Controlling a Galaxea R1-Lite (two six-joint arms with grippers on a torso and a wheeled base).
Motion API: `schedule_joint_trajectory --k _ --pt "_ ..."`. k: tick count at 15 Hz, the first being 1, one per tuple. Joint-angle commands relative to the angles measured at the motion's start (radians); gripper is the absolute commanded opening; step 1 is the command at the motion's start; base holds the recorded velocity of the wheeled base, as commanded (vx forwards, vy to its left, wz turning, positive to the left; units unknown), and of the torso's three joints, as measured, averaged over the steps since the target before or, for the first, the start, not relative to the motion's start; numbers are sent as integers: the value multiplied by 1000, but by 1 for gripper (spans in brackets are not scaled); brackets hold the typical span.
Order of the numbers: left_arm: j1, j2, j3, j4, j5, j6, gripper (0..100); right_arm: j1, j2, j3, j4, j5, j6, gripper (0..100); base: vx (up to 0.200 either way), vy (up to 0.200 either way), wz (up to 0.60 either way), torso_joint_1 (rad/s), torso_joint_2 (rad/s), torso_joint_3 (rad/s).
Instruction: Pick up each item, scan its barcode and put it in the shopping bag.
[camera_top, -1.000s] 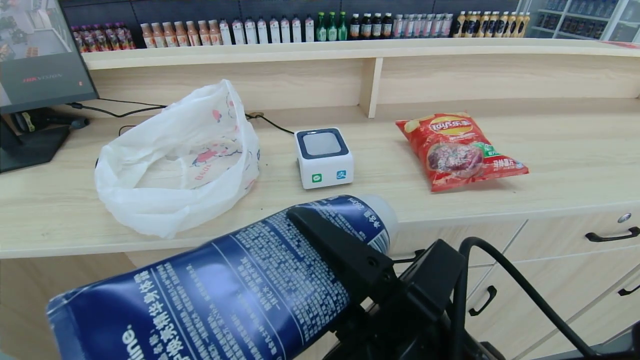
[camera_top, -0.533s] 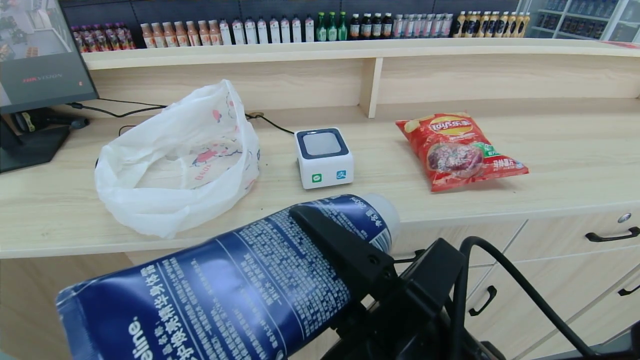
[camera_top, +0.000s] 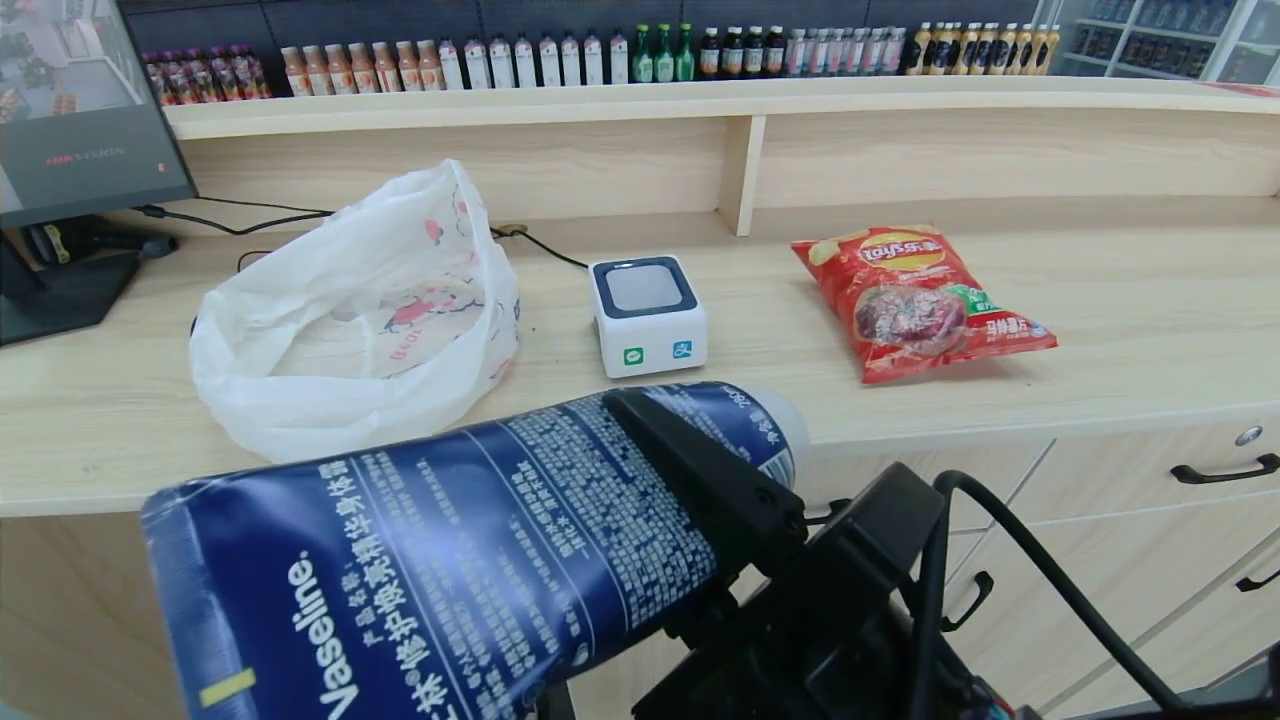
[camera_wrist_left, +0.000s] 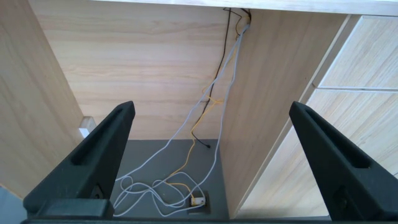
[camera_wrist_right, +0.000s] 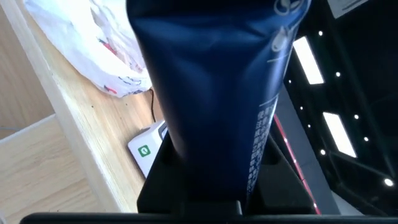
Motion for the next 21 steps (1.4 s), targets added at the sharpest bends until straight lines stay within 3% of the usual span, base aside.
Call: schedule_joint_trajectory --k 1,5,7,8,12,17,19,21 --pt "0 0 0 0 0 0 100 10 10 -12 -1 0 32 0 0 0 0 0 0 0" --pt "0 0 0 0 0 0 100 65 80 -107 -18 -100 170 0 0 0 0 0 0 0" --pt "0 0 0 0 0 0 100 68 91 -118 -18 -193 308 0 0 0 0 0 0 0" --pt "0 0 0 0 0 0 100 63 105 -181 -18 -209 405 0 0 0 0 0 0 0" --pt "0 0 0 0 0 0 100 44 109 -204 -18 -273 627 0 0 0 0 0 0 0" --pt "0 0 0 0 0 0 100 -67 57 -187 -18 -264 957 0 0 0 0 0 0 0" --pt "0 0 0 0 0 0 100 -141 42 -181 -18 -204 1041 0 0 0 0 0 0 0" --pt "-1 0 0 0 0 0 100 -299 20 -141 -18 -38 1159 0 0 0 0 0 0 0"
